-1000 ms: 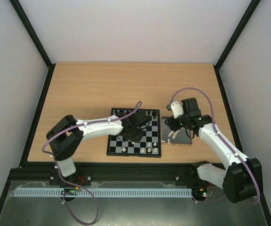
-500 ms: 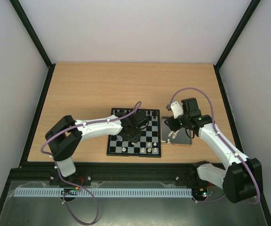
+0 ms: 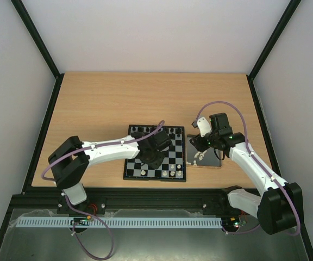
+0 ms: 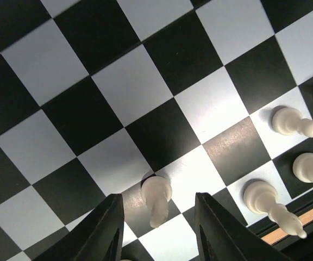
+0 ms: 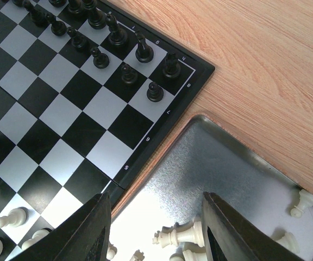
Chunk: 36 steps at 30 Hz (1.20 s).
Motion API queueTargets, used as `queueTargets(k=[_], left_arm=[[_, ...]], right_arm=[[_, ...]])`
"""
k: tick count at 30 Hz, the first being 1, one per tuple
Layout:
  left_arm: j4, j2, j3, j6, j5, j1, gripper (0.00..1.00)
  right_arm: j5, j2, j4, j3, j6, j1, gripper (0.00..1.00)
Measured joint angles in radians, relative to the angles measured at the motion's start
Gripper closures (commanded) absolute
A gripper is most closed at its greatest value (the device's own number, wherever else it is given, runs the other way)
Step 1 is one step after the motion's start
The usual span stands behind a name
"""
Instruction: Set up the chess pieces on the board
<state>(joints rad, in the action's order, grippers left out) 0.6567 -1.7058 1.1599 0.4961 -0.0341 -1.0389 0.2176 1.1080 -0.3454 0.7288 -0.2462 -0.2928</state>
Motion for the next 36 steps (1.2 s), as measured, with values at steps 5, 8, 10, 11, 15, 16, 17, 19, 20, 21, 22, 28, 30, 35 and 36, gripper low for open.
queueTargets(k=[5, 8, 10, 11, 15, 16, 17, 19, 20, 21, 22, 28, 30, 35, 36], left_arm=[[0.005, -0.029, 0.000, -0.021, -0.006, -0.009, 0.73], [0.006, -0.035, -0.001, -0.024, -0.011, -0.010, 0.78], [0.007, -0.038, -0.001, -0.026, -0.013, -0.010, 0.82], [0.007, -0.039, -0.001, -0.026, -0.014, -0.010, 0.84], [0.006, -0.043, -0.002, -0.027, -0.017, -0.010, 0.92], [0.006, -0.043, -0.002, -0.029, -0.018, -0.011, 0.93], [0.006, -0.043, -0.002, -0.031, -0.019, -0.011, 0.93], [0.008, -0.043, -0.002, -0.033, -0.024, -0.011, 0.93], [0.010, -0.042, -0.002, -0.033, -0.031, -0.011, 0.95], [0.015, -0.040, -0.002, -0.032, -0.042, -0.011, 0.96], [0.021, -0.033, -0.003, -0.030, -0.054, -0.010, 0.96], [0.063, 0.169, -0.098, 0.006, -0.083, 0.057, 0.96], [0.076, 0.235, -0.129, 0.016, -0.080, 0.090, 0.97], [0.098, 0.303, -0.224, 0.051, -0.045, 0.123, 0.97], [0.101, 0.305, -0.246, 0.056, -0.034, 0.123, 0.97]], right_arm=[[0.001, 0.000, 0.000, -0.001, 0.000, 0.000, 0.54], [0.002, 0.000, 0.000, -0.001, 0.000, 0.000, 0.53], [0.003, 0.000, 0.000, -0.001, 0.000, 0.000, 0.54], [0.003, 0.000, 0.000, -0.001, 0.000, 0.000, 0.54], [0.006, 0.000, 0.000, -0.001, 0.000, 0.000, 0.54], [0.006, 0.000, 0.000, -0.001, 0.000, 0.000, 0.54], [0.006, 0.000, 0.000, -0.001, 0.000, 0.000, 0.54], [0.006, 0.000, 0.000, -0.001, 0.000, 0.000, 0.53], [0.006, 0.000, 0.000, -0.001, 0.000, 0.000, 0.53], [0.006, 0.000, 0.000, -0.001, -0.001, 0.000, 0.54], [0.006, 0.000, 0.000, -0.001, -0.001, 0.000, 0.54], [0.007, 0.000, 0.000, -0.001, -0.001, 0.000, 0.53], [0.007, 0.000, 0.000, -0.001, -0.002, 0.000, 0.53], [0.008, 0.000, 0.000, -0.001, -0.004, 0.000, 0.54], [0.009, 0.000, 0.000, -0.001, -0.004, 0.000, 0.54]])
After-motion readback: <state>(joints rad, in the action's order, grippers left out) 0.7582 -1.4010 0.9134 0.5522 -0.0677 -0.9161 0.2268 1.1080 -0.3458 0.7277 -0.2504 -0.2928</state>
